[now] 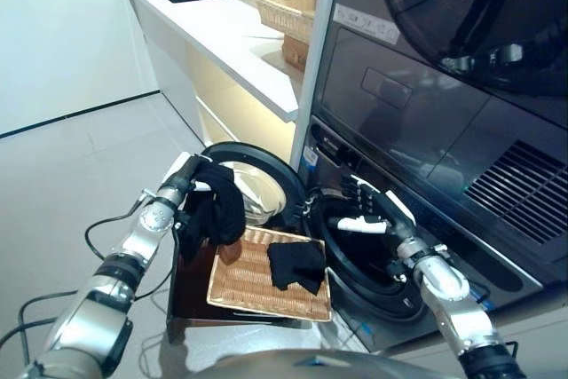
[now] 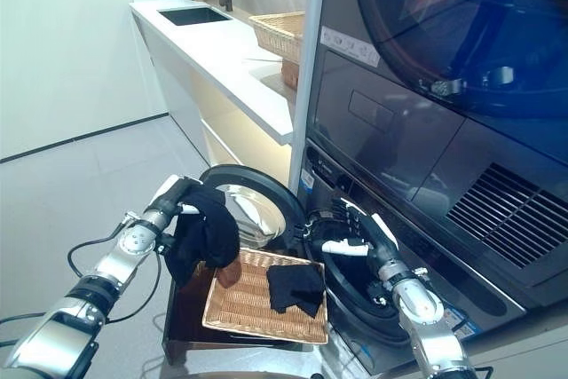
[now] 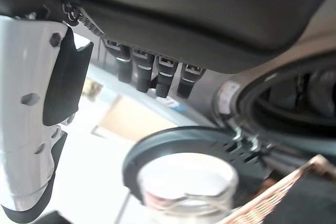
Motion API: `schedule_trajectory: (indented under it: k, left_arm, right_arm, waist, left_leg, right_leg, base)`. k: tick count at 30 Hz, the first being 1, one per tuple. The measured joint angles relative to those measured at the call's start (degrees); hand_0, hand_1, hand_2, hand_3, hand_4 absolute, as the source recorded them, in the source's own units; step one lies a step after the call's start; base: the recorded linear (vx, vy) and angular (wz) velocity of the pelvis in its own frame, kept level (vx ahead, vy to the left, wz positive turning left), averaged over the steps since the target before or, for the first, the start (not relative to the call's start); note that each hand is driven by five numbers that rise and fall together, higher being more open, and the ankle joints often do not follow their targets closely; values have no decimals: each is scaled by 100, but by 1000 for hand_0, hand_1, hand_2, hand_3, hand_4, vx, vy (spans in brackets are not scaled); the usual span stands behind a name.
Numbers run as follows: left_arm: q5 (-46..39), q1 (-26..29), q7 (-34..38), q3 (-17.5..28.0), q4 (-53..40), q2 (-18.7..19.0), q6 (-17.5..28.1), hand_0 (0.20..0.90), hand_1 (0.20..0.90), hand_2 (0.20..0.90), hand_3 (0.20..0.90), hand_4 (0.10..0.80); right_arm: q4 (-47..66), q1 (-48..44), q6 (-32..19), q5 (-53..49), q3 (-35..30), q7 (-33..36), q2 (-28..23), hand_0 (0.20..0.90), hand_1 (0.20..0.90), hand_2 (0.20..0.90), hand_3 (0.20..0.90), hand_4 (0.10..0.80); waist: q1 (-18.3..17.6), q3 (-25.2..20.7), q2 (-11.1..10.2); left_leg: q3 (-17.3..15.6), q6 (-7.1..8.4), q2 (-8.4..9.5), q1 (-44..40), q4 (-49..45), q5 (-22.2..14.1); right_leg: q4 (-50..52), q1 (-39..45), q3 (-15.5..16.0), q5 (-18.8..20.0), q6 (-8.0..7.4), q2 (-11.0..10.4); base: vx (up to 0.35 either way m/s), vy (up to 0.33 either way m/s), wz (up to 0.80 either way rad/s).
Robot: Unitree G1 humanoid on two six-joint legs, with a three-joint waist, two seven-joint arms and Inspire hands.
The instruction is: Pick up the clothes and place them into the washing machine
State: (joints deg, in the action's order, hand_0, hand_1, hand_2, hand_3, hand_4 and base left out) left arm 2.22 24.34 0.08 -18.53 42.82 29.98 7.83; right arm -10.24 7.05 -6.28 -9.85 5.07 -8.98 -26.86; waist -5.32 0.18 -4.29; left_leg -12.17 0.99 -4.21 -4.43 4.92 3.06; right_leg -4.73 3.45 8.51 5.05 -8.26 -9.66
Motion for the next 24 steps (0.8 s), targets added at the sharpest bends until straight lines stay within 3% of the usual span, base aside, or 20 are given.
schedule_trajectory:
  k: [11,18,24]
  left_arm:
    - [5,18,-115,37,-449,280,1,200,200,200,200,300]
    - [2,82,-324,-2,-1347,346,7,200,200,200,200,300]
    - [-23,107,-398,-52,-1673,228,9,200,200,200,200,300]
  right_arm:
    - [-394,-34,0,222,-24,-29,-104,900,900,900,900,800]
    - [-1095,-255,23,232,812,-374,-25,900,900,900,900,800]
    - [-1371,-717,143,171,1053,-353,336,900,900,900,900,800]
  waist:
    - [37,-1,-2]
    - [163,-2,-6]
    - [220,-3,0]
  left_leg:
    - [19,-1,-1,11,0,1]
    - [126,-3,2,81,-1,13]
    - [166,-6,6,85,-2,23]
  right_leg:
    - [0,3,19,-3,3,0]
    - [0,1,96,-8,2,-1]
    - [0,17,164,-8,2,-7]
  base:
    - [0,0,0]
    - [-2,1,7]
    - [-6,4,3]
